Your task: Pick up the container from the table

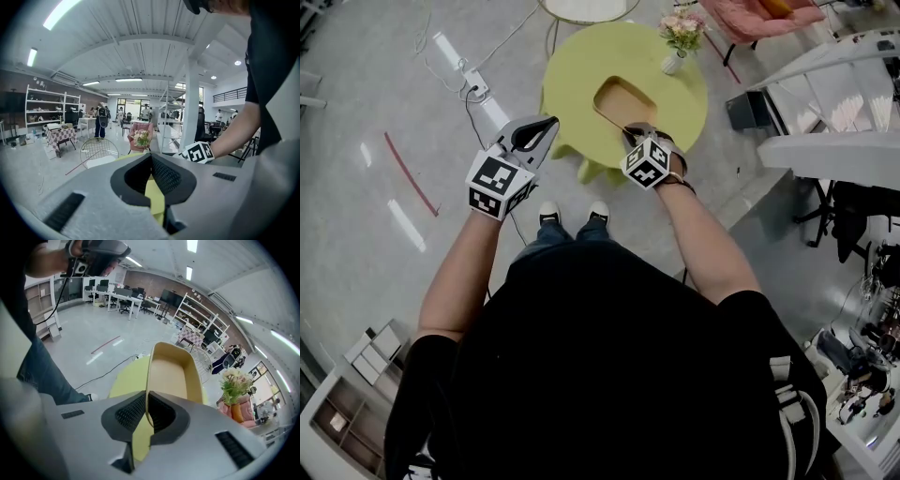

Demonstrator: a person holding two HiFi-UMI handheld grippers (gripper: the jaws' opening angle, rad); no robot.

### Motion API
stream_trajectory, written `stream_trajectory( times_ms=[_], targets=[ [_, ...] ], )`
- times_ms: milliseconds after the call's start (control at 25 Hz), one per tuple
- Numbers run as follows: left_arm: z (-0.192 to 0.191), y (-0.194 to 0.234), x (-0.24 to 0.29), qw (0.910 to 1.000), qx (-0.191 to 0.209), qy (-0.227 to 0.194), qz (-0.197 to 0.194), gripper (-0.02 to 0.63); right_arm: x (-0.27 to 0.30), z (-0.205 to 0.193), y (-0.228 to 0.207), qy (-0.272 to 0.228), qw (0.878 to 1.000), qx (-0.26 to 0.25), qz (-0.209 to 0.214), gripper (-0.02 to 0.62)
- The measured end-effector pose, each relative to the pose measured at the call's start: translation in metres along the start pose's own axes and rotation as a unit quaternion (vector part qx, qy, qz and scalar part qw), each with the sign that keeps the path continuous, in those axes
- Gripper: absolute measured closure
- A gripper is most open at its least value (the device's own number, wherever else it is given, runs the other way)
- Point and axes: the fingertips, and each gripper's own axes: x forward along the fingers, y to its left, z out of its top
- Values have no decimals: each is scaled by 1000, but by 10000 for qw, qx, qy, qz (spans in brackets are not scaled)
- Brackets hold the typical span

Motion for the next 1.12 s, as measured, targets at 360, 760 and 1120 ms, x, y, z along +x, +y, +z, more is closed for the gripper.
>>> stream_trajectory(
  times_ms=[360,760,1120],
  targets=[
    [22,-10,-21,9997,212,-131,53,591,-59,26,-13,-298,9991,54,-306,569],
    [43,-19,-27,9991,310,-288,-10,591,-145,62,-43,-811,9913,403,-953,569],
    [54,-22,-26,9985,378,-394,-74,591,-199,92,-59,-1258,9810,533,-1375,569]
  ],
)
